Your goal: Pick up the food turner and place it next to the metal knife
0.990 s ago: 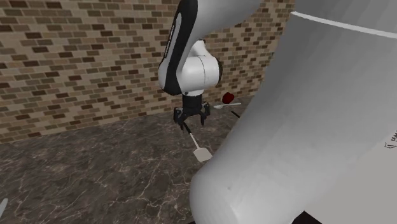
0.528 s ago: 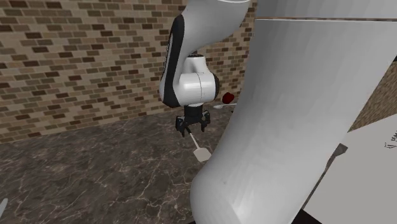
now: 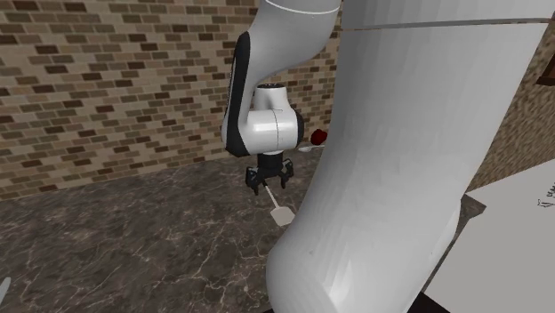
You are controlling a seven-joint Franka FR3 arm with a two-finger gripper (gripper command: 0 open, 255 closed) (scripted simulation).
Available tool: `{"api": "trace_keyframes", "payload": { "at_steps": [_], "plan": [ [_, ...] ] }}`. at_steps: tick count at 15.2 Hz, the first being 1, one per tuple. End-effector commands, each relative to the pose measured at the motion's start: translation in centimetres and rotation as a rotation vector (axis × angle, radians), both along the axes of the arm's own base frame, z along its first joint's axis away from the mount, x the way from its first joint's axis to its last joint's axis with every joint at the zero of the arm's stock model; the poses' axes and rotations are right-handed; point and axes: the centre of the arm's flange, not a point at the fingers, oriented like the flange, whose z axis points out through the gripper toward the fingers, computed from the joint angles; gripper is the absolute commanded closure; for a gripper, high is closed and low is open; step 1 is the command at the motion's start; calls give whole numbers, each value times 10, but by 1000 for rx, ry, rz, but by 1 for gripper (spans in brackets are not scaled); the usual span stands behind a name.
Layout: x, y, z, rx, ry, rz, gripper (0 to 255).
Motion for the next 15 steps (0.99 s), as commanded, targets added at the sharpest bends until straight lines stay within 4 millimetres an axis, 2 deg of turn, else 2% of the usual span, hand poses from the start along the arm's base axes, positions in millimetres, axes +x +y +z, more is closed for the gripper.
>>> {"api": "trace_keyframes", "payload": {
  "at_steps": [1, 2, 3, 12, 15],
  "plan": [
    [0, 0, 0, 0, 0, 0, 0],
    [0, 0, 0, 0, 0, 0, 0],
    [0, 0, 0, 0, 0, 0, 255],
    [0, 0, 0, 0, 0, 0, 255],
    [0, 0, 16, 0, 0, 0, 255]
  ]
}}
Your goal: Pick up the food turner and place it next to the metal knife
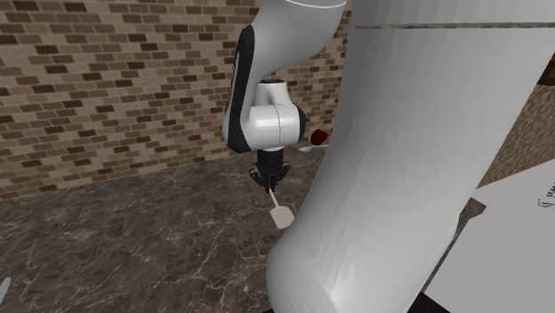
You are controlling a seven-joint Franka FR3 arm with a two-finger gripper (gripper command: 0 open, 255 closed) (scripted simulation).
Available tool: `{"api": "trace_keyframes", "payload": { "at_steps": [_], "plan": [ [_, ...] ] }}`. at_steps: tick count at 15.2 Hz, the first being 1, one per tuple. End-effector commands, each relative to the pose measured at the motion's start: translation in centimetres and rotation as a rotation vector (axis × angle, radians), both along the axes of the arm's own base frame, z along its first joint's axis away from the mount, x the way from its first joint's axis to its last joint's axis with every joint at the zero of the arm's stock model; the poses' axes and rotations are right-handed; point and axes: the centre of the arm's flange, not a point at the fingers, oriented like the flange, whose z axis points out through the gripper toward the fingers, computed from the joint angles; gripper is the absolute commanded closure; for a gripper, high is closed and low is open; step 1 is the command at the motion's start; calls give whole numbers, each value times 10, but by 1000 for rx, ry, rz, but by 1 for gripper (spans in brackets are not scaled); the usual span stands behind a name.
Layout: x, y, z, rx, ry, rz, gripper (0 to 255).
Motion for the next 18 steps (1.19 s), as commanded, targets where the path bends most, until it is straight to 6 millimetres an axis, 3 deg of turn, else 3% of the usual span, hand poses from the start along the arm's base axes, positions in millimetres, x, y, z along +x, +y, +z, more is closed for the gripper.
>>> {"api": "trace_keyframes", "payload": {
  "at_steps": [1, 13, 18],
  "plan": [
    [1, 0, 10, 0, 0, 0, 255],
    [1, 0, 73, 0, 0, 0, 255],
    [17, 65, 73, 0, 0, 0, 255]
  ]
}}
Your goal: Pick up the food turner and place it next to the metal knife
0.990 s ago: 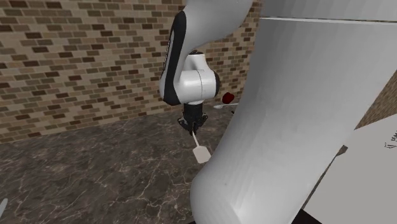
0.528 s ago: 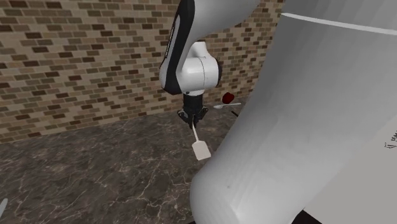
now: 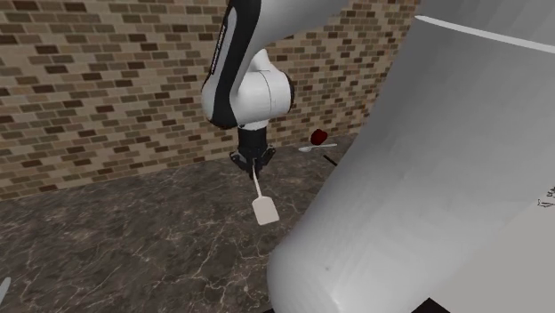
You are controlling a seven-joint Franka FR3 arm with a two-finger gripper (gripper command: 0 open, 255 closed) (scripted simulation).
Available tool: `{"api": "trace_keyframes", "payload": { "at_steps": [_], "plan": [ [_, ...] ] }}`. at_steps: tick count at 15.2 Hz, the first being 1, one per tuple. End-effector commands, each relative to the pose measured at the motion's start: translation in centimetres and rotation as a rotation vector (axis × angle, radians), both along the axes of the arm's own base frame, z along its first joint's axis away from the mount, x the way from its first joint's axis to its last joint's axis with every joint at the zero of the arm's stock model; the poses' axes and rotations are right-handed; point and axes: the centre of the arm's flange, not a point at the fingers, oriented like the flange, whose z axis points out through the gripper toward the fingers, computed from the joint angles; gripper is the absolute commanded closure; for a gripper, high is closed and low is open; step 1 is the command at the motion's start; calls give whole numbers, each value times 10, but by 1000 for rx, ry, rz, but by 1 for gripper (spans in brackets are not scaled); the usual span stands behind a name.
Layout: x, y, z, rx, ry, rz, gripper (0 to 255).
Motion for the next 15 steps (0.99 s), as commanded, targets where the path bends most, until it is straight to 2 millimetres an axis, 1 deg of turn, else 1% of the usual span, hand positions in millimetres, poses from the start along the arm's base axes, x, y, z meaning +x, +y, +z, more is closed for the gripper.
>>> {"api": "trace_keyframes", "payload": {
  "at_steps": [1, 15],
  "plan": [
    [6, 28, 2, 0, 0, -2, 255],
    [50, 207, 2, 0, 0, -2, 255]
  ]
}}
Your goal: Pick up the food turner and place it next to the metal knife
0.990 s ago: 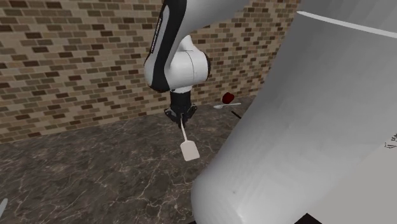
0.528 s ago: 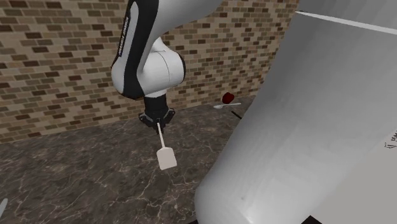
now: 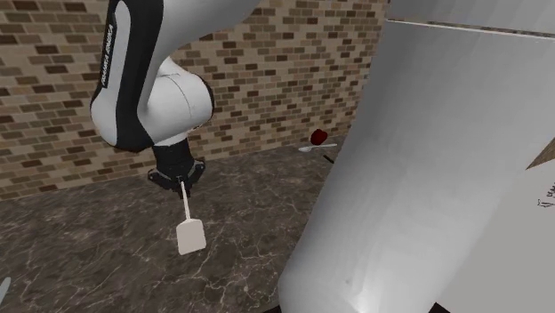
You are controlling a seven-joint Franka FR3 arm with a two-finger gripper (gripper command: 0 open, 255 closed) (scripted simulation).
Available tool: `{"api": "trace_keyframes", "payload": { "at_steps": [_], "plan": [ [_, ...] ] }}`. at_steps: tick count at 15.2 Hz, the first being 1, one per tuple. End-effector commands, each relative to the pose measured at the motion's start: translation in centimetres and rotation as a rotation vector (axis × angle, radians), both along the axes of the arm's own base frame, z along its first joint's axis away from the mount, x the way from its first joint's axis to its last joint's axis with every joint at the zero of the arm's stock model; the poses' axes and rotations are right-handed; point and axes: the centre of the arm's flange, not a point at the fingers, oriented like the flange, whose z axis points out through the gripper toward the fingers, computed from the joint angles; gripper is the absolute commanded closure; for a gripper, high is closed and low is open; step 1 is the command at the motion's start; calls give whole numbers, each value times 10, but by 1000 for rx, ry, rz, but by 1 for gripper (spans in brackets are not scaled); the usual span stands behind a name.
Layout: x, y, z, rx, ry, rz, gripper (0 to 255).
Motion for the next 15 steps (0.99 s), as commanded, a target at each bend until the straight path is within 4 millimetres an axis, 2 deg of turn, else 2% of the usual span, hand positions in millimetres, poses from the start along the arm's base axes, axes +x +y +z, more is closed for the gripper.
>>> {"api": "trace_keyframes", "payload": {
  "at_steps": [1, 15],
  "plan": [
    [7, 26, -2, 1, 0, -2, 255],
    [51, 206, -1, 1, 0, -2, 255]
  ]
}}
